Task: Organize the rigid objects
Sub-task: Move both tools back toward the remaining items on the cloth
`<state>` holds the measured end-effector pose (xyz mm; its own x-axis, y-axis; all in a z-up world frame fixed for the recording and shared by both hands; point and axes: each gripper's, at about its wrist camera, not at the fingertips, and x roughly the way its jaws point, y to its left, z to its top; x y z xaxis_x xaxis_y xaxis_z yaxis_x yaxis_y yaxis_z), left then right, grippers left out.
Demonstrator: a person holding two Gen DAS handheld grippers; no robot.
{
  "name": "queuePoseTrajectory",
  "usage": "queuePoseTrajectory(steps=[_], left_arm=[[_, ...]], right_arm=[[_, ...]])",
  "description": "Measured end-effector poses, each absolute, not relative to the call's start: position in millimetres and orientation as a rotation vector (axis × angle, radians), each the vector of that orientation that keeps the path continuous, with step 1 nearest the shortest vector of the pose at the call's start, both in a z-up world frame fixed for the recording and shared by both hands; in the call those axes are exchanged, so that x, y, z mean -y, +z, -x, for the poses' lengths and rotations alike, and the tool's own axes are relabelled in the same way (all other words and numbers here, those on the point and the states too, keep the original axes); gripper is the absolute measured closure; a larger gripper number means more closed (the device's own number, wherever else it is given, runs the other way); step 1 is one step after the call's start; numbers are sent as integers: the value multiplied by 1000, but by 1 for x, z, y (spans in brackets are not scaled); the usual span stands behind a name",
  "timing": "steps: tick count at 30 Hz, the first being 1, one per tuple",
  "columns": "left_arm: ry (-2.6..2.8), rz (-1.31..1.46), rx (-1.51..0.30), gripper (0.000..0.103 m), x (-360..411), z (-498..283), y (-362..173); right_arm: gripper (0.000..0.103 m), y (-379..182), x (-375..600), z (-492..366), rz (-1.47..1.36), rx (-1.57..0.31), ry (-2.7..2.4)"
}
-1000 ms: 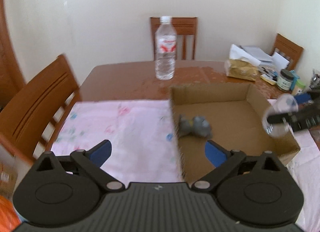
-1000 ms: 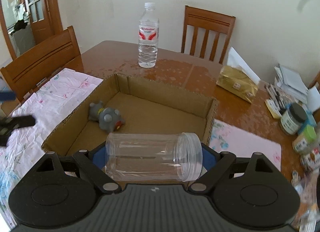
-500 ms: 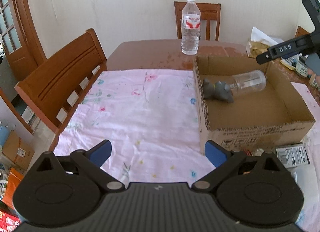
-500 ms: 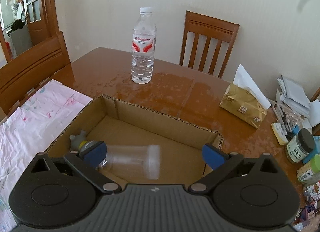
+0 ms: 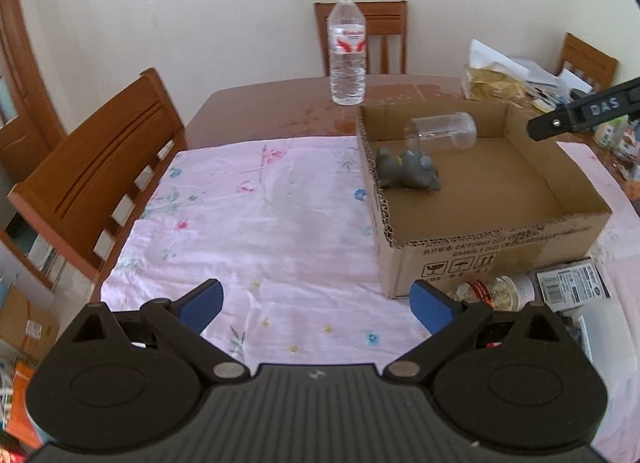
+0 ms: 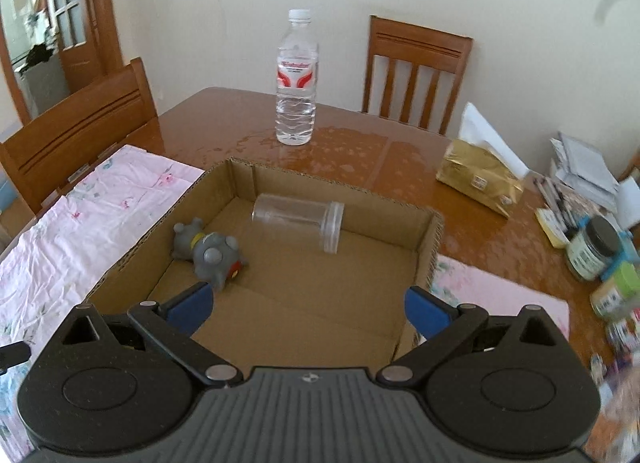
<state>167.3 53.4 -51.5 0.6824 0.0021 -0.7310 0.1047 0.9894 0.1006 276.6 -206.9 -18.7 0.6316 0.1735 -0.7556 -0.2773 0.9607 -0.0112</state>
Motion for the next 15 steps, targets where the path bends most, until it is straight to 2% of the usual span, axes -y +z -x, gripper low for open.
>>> queuePoseTrajectory(steps=[8, 15], left_arm=[[-158, -220, -807, 4, -59, -162, -60], [-236, -206, -829, 4, -64, -155, -71]], right_arm=[[0, -18, 219, -214, 34, -875, 118], [0, -55, 219, -178, -46, -979, 125]])
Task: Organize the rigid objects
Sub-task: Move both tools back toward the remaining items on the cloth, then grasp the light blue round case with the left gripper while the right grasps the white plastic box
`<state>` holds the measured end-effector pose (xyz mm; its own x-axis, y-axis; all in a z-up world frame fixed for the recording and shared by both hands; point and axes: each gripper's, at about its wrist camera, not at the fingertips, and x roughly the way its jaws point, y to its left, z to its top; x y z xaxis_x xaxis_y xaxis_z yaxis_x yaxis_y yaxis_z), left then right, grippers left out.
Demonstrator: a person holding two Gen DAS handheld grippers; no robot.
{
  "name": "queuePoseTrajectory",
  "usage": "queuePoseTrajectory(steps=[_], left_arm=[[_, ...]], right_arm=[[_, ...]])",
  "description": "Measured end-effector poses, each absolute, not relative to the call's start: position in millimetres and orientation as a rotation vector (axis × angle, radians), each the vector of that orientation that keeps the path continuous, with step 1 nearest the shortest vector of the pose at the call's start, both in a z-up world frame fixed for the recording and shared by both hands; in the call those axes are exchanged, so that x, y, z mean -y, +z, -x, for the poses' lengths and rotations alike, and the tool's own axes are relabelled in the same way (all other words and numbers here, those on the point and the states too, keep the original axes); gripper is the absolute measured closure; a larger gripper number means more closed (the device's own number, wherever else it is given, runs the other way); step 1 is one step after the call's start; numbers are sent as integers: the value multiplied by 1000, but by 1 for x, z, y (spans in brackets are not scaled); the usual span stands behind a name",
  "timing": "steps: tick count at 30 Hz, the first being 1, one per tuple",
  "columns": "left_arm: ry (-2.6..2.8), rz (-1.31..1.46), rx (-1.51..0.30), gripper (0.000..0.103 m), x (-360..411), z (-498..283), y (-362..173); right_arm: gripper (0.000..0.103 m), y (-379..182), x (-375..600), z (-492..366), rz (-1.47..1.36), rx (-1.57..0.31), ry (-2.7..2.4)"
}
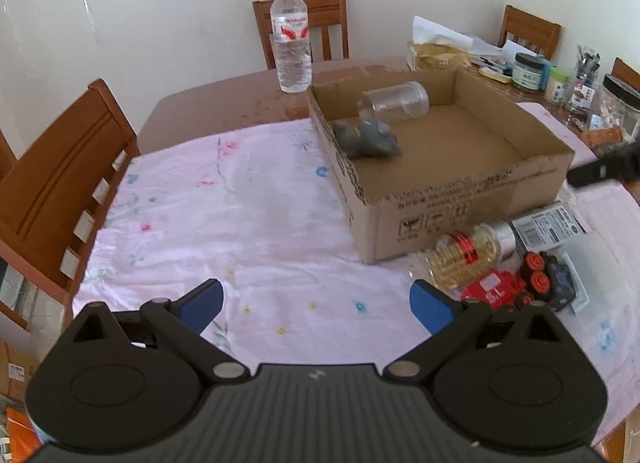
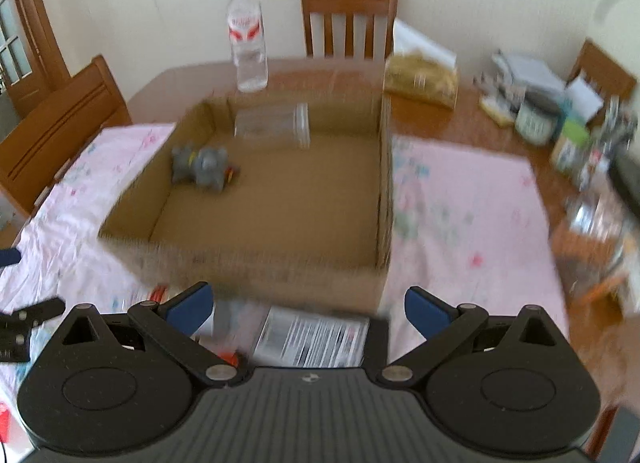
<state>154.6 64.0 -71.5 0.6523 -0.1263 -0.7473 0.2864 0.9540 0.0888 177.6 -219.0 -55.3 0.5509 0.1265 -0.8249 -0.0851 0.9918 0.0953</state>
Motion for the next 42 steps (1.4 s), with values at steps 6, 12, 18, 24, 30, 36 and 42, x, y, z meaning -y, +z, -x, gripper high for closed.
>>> queuePoseTrajectory(steps=[6, 12, 18, 24, 30, 36, 42], left_arm=[[-212, -228, -861, 4, -67, -140, -78], [-146, -228, -878, 4, -66, -123, -78], [-137, -223, -894, 4, -57, -111, -77], [-156, -225, -911, 4, -47, -102, -81], [-238, -184, -934, 4, -43, -96, -86], [-285, -161, -960, 4, -35, -89, -95], [-328, -157, -981, 4, -23, -84, -108]], right_arm=[[0, -86, 212, -177, -45, -1056, 202], [0, -100, 208, -180, -29, -1129, 356], [0, -102, 207, -156, 35, -1181, 393], [0, -101, 210, -122, 24, -1247, 379], [0, -107, 188, -91, 56, -1266, 341], [0, -118, 173, -84, 110, -1194, 219], [0, -126, 183, -83, 116, -1168, 132]])
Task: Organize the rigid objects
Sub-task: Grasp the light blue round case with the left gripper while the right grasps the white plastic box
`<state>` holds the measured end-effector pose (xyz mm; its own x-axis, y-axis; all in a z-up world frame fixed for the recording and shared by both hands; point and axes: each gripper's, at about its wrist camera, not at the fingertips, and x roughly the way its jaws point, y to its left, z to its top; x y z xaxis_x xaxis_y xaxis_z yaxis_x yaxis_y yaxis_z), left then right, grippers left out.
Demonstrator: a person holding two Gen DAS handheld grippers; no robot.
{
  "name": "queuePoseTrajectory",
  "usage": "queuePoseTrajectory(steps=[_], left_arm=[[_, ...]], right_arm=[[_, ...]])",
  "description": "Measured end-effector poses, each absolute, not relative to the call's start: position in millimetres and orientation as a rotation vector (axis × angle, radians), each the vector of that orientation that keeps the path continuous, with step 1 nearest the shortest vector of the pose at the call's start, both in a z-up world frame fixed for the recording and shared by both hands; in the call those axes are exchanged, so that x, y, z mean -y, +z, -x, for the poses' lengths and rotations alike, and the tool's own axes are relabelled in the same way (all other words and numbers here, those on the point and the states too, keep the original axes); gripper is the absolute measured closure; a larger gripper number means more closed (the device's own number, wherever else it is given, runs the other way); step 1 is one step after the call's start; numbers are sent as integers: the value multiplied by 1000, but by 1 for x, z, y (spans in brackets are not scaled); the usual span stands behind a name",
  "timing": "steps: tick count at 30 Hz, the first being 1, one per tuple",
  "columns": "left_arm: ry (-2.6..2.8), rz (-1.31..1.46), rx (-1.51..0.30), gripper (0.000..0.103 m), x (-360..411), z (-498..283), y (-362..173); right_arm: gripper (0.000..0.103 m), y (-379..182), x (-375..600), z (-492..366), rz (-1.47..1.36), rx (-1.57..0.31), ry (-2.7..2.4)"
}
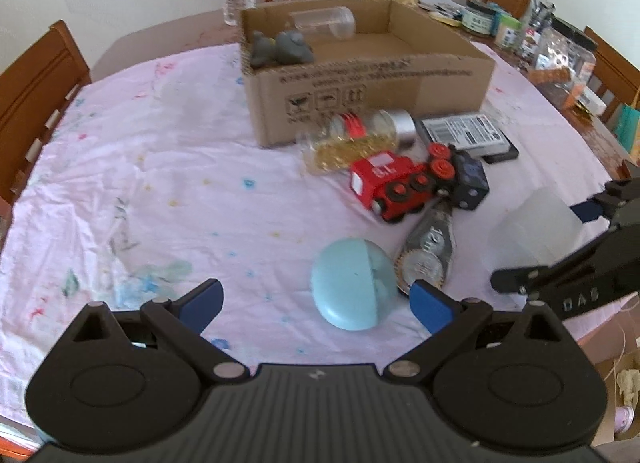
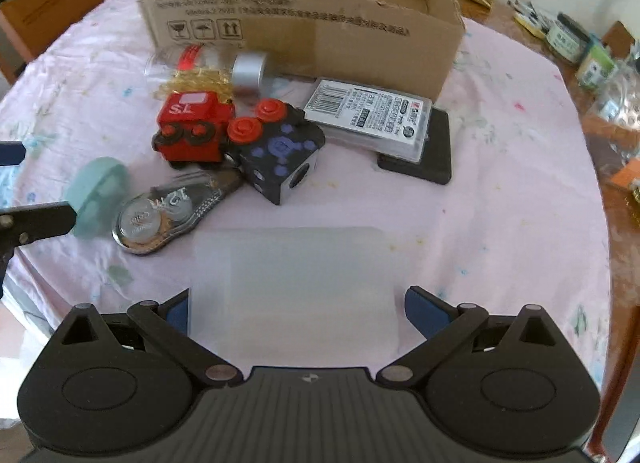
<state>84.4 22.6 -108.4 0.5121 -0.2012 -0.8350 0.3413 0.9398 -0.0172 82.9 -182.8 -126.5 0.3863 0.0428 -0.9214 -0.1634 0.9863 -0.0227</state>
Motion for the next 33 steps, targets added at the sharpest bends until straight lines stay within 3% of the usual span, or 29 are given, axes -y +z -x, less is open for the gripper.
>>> queuePoseTrajectory(steps=[24, 29, 33], left_arm=[[-290, -155, -981, 0, -37, -102, -138], [-282, -144, -970, 7, -27, -102, -137], [-289, -144, -946, 20, -18, -100, -135]], right_arm=[[0, -127, 183, -75, 119, -1098, 145], [0, -127, 184, -73, 117, -1085, 146], [0, -127, 184, -72, 115, -1073, 144]])
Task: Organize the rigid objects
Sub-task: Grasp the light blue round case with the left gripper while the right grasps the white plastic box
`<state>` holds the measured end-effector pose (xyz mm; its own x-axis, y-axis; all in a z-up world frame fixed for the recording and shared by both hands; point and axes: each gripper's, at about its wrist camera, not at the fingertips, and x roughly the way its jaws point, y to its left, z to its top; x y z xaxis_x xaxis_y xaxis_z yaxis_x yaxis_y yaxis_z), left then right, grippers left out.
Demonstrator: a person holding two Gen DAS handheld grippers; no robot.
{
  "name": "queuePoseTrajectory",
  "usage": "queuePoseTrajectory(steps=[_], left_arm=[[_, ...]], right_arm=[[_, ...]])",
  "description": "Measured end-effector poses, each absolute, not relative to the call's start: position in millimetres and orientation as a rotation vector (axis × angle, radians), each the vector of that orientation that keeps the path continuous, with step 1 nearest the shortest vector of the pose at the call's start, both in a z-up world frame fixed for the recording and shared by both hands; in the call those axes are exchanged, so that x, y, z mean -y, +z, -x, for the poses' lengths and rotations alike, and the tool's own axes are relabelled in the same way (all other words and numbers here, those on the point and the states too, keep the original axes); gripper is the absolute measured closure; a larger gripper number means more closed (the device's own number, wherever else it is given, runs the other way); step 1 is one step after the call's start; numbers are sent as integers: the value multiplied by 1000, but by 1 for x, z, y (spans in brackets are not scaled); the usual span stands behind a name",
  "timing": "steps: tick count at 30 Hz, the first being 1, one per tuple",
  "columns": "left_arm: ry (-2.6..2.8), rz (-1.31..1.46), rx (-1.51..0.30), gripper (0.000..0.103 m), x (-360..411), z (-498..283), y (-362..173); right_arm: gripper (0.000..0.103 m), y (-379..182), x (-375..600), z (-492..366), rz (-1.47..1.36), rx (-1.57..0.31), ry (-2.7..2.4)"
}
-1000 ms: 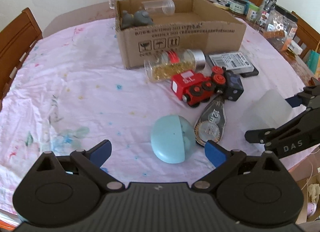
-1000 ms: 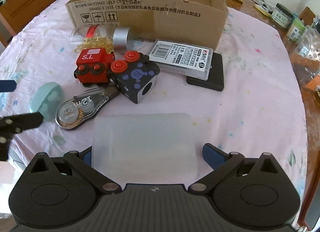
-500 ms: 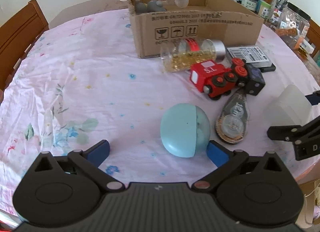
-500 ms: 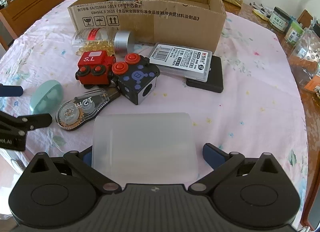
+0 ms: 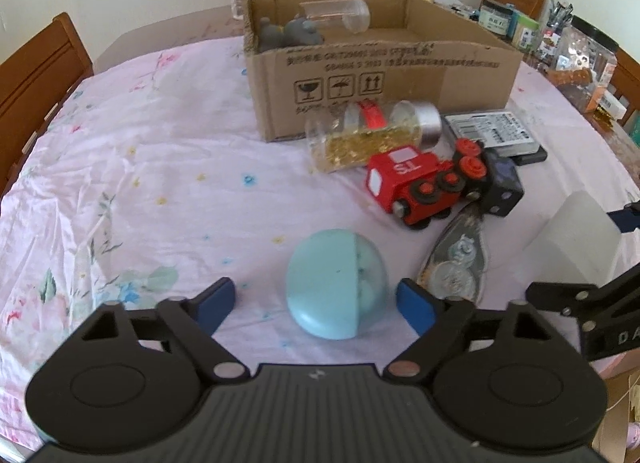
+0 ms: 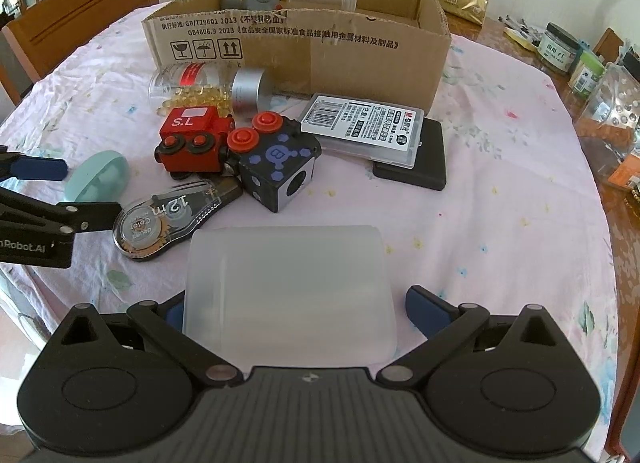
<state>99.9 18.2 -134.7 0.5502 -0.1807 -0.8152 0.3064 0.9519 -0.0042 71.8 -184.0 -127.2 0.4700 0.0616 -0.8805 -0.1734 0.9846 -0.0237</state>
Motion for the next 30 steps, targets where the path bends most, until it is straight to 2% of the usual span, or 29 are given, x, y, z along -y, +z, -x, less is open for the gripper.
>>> queuePoseTrajectory(steps=[4, 20, 23, 26, 28, 30], left_arm=[[-290, -143, -928, 34, -13, -96, -133], [-295, -138, -902, 36, -8, -99, -134], [-298, -144, -907, 39, -7, -98, -133], [-308, -147, -909, 42, -7, -98, -133], [-307, -148, -914, 49, -7, -99, -132], [-309, -147, -922, 51, -8, -100, -131]], right_arm=[[0, -128, 184, -70, 113, -1062, 142], [0, -119, 176, -78, 109, -1144, 114], [1, -116, 173, -79, 128, -1136, 110], [8, -115, 170, -82, 145, -1141, 108], [14, -114, 169, -83, 161, -1145, 108], [15, -114, 167, -82, 173, -1144, 111]])
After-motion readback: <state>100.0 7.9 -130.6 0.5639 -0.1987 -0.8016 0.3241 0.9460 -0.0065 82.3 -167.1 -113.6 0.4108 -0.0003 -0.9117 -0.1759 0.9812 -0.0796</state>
